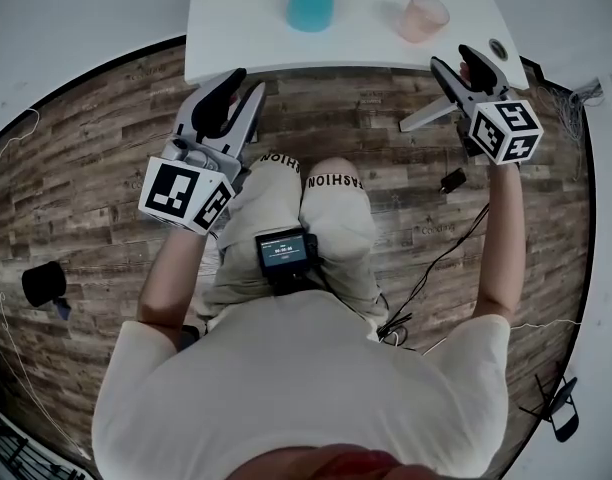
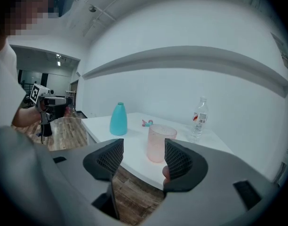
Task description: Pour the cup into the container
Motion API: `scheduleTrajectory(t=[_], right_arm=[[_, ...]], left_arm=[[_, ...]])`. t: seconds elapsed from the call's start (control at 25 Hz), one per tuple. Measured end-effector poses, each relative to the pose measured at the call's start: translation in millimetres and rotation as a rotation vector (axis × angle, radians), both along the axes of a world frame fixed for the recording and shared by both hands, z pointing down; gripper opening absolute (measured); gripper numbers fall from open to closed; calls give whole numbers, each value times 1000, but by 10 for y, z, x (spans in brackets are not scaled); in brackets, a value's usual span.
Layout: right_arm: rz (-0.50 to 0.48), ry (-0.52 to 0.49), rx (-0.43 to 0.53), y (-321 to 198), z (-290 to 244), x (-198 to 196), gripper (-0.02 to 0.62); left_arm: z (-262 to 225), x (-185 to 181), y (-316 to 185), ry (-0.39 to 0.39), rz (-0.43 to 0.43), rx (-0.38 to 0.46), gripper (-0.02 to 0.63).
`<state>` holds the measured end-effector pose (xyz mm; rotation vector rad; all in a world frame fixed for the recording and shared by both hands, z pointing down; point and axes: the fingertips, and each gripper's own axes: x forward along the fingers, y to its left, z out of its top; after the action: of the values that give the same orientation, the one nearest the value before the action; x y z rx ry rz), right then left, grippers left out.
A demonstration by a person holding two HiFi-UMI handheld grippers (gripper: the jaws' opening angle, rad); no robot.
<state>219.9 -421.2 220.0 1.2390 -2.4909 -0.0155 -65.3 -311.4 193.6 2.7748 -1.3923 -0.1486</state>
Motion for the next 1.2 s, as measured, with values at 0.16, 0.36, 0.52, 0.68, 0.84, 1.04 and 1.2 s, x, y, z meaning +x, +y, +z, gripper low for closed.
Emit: scheduleTrajectory(t=[0.16, 0.36, 0.52, 0.68, 0.84, 1.04, 1.2], right_arm=[[-12, 1, -14, -138, 35, 22, 268], [-18, -5, -26, -303, 79, 61, 281], [-24, -9, -38, -417, 108, 81, 301], [-38, -1, -59, -547, 194, 76, 327], [-72, 22, -71, -669, 266, 56, 342], [-109, 40, -97, -804, 345, 37, 357], [-120, 43, -104, -918, 381, 1, 359]], left_arm=[[-26, 48, -16, 3, 14, 0, 109], [-19, 81, -64, -3, 23, -8, 109], [1, 88, -121, -7, 22, -26, 110], [54, 116, -149, -14, 30, -37, 112], [75, 128, -175, -21, 30, -39, 112], [84, 91, -236, -29, 23, -45, 112], [92, 46, -305, -30, 17, -52, 112]])
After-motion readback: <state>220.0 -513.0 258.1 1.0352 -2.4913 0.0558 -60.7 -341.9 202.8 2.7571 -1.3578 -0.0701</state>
